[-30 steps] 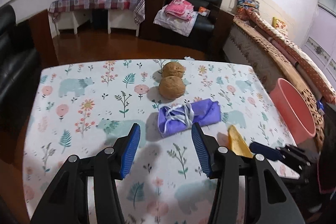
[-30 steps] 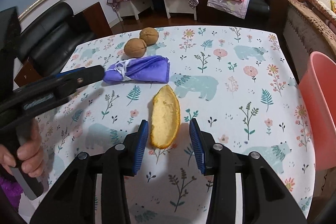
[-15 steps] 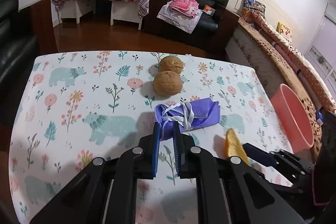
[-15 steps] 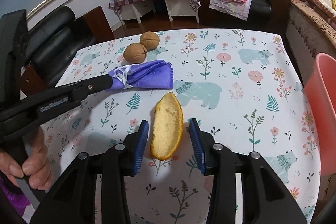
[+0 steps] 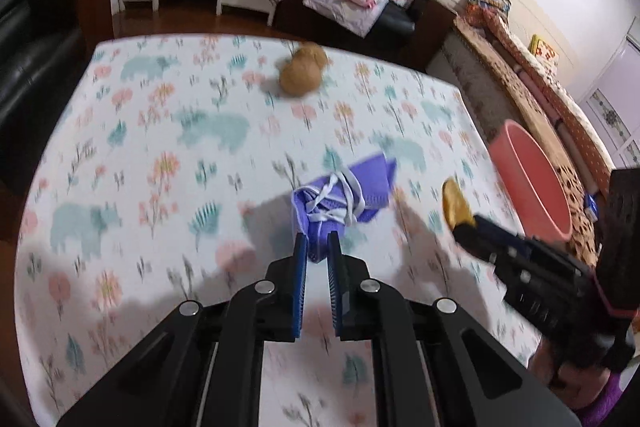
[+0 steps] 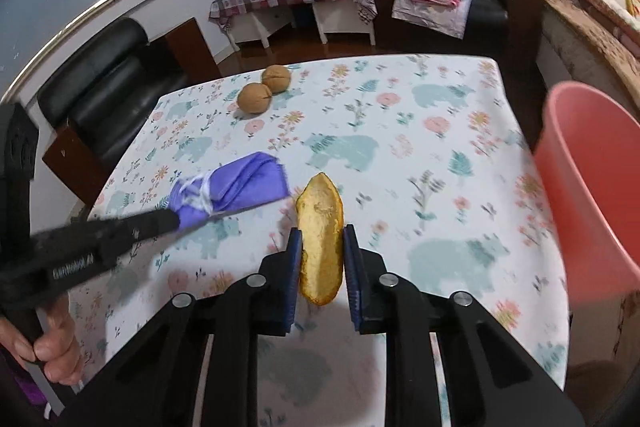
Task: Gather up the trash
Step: 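Grasp the purple cloth bundle with the left tool while the right tool grasps an orange peel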
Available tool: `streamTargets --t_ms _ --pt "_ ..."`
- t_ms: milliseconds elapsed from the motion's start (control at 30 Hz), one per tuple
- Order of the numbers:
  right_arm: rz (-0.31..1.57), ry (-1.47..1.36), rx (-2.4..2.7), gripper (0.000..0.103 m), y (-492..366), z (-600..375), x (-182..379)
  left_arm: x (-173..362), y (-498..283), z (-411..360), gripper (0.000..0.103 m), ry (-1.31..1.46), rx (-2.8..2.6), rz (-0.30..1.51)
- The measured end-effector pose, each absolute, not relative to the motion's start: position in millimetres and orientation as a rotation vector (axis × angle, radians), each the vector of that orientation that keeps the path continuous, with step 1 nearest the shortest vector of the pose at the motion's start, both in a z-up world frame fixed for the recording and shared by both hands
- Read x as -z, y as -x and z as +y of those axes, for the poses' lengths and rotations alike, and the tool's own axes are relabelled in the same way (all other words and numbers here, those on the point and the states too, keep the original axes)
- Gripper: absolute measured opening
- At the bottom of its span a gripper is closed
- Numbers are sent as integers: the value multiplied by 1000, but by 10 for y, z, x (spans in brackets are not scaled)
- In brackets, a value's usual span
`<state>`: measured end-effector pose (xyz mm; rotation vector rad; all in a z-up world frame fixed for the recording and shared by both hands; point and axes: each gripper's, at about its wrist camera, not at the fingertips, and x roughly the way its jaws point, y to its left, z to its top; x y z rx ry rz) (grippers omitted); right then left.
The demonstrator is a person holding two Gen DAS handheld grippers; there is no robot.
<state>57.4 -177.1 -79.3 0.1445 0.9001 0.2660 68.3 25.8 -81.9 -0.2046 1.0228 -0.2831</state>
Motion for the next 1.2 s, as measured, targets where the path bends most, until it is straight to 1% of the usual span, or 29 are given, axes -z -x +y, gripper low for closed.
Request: streamTargets --t_ms 233,267,300,367,400,433,500,567,800,933,1200 --pt "904 -193 -246 21 -363 -1951 849 781 -348 100 10 153 346 1033" --pt "900 -192 -250 21 -343 -1949 846 763 -311 83 12 144 354 1029" --pt "893 -188 -256 21 -308 -1944 840 732 -269 77 17 137 367 1025" --pt "883 -181 -260 21 -269 -1937 839 640 -198 103 23 133 384 1001" --pt "878 -180 -262 21 -245 -1937 840 581 -167 131 29 132 383 977" --pt "875 -181 -264 21 -235 -1940 845 510 -143 158 33 127 378 945" --pt "870 -192 -268 21 -226 -1945 851 399 -134 190 48 108 365 890" --pt "863 -198 -269 21 -214 -1949 856 331 -179 162 53 71 351 864" --pt "812 -169 -250 21 -186 -1927 839 501 -538 -94 54 -94 352 912" --pt "809 -193 -248 21 -204 -1974 869 685 -719 -161 54 -108 346 943" --pt "825 -210 -256 21 -245 -1976 901 839 -786 -248 54 -146 334 928"
